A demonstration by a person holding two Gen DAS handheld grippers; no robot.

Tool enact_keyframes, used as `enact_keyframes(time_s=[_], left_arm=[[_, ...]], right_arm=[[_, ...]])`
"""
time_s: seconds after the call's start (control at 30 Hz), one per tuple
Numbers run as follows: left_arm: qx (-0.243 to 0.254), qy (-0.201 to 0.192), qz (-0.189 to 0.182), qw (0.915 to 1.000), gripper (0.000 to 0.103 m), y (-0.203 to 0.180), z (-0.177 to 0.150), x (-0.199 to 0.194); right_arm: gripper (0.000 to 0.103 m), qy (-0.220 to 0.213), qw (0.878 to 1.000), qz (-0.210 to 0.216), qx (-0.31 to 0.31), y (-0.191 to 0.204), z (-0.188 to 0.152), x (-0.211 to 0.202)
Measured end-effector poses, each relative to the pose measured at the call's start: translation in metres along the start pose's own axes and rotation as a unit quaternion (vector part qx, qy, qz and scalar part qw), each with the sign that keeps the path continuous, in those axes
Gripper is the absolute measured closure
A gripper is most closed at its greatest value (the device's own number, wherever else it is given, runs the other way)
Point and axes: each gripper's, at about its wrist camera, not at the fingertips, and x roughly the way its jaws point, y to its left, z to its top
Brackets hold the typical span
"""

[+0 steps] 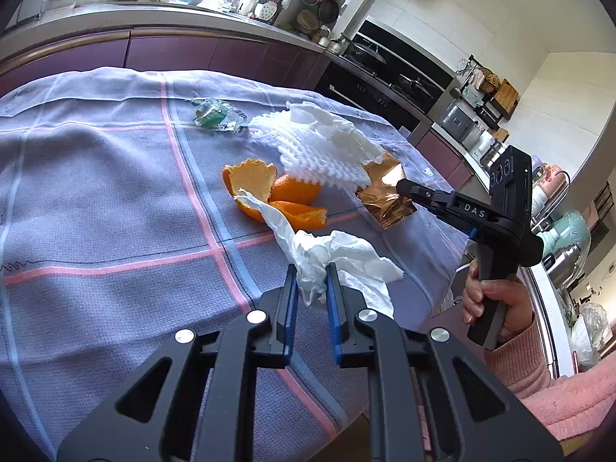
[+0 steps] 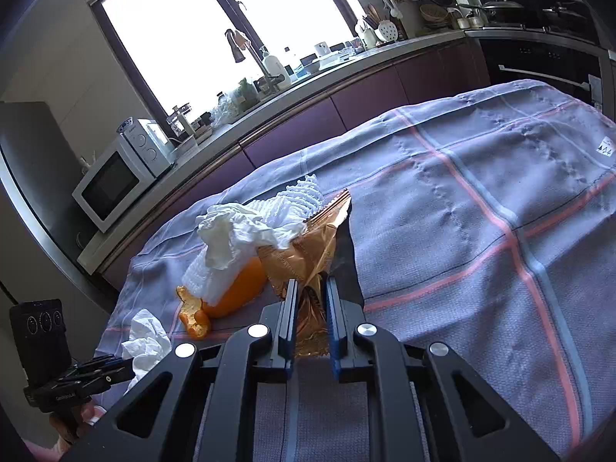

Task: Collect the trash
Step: 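Grasp the white tissue with the left tool while the right tool grasps the gold wrapper, then lift the tissue and wrapper and carry both toward the teal bin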

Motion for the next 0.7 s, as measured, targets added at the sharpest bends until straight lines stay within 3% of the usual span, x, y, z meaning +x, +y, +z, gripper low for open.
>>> enact_keyframes(time_s=[0.23,0.33,0.5,0.7], left_arm=[[0.0,-0.019,0.011,0.9998,0.089,0.006,-0.001,-0.017],[-0.003,-0.024,0.013,0.9996,0.089,0.008,-0.004,-0.022],[-0.006,-0.032,0.015,0.9994,0.089,0.013,-0.006,-0.029],[-0.01,-0.041,0.02,0.9989,0.089,0.015,-0.008,-0.04]], right_arm=[[0.092,-0.029,0.997,-0.061,-0.041,0.007,0.008,-0.019],[0.092,-0.038,0.99,-0.116,-0.07,0.008,0.006,-0.021],[0.092,-0.048,0.981,-0.165,-0.085,0.007,0.005,-0.024],[0.092,-0.081,0.976,-0.191,-0.069,-0.002,0.012,-0.037]])
